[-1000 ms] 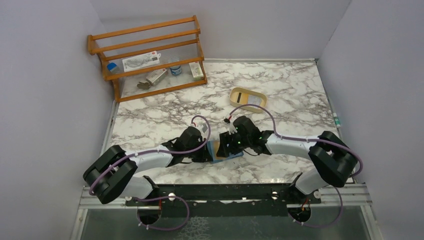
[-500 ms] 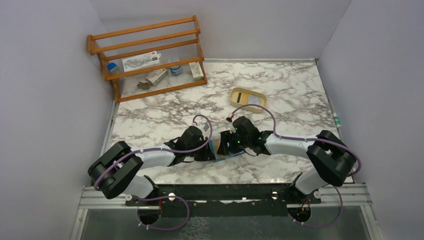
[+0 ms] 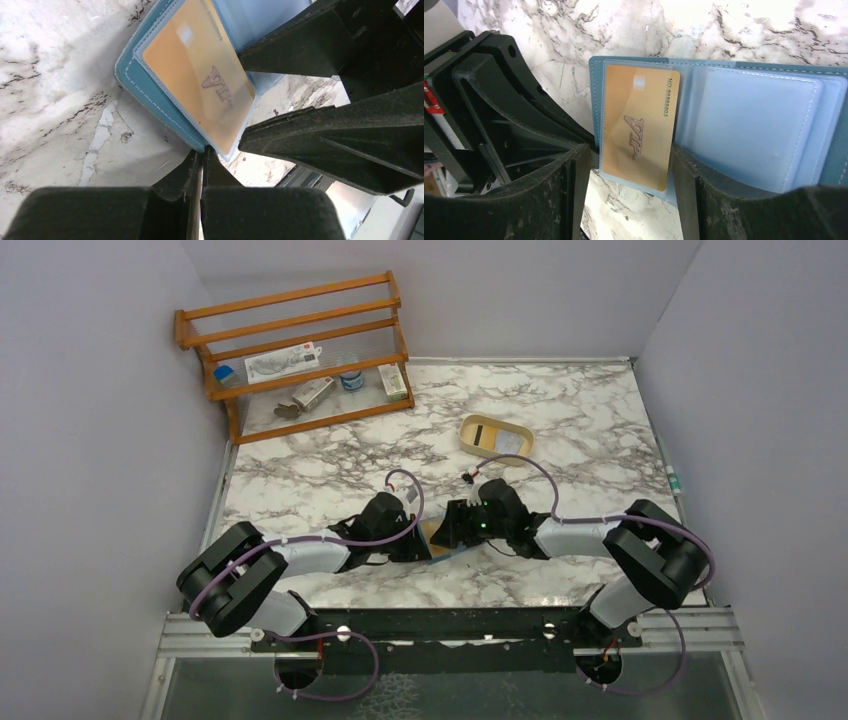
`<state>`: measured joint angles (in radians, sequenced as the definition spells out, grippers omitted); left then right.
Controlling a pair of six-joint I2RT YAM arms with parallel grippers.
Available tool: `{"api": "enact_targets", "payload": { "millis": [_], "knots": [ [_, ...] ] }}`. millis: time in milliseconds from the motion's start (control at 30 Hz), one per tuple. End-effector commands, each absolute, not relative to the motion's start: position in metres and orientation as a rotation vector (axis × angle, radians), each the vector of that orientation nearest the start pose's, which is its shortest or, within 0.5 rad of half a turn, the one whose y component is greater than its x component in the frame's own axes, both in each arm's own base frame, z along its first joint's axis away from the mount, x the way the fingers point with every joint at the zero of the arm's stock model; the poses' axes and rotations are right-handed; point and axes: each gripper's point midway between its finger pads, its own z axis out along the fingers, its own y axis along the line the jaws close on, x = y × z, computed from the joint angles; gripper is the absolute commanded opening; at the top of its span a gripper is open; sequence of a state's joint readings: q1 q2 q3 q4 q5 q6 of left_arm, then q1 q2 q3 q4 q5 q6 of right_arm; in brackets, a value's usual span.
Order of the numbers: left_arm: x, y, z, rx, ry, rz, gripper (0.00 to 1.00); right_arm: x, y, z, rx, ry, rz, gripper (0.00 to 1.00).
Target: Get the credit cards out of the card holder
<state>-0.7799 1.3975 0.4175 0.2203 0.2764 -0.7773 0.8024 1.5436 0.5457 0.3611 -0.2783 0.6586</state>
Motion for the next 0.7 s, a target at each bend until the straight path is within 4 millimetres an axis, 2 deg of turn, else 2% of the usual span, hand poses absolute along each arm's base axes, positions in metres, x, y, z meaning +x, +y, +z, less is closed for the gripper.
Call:
{"api": "enact_targets", "payload": {
  "millis": [0,300,533,667],
  "knots": [
    [0.156,-0.252,-0.01,0.154,2.651,-0.9,0.0,0.161,0.318,0.02,-0.388,2.492,1.225,0.65],
    [0.156,-0.252,-0.013,0.16,2.654,-0.897,0.0,0.135,0.323,0.03,-0.406,2.466,1.447,0.65],
    [0.155,-0.252,-0.016,0.165,2.66,-0.893,0.0,0.117,0.33,0.051,-0.487,2.394,1.647,0.65],
    [0.155,-0.251,-0.017,0.168,2.662,-0.89,0.0,0.115,0.33,0.054,-0.488,2.39,1.662,0.64]
  ]
}}
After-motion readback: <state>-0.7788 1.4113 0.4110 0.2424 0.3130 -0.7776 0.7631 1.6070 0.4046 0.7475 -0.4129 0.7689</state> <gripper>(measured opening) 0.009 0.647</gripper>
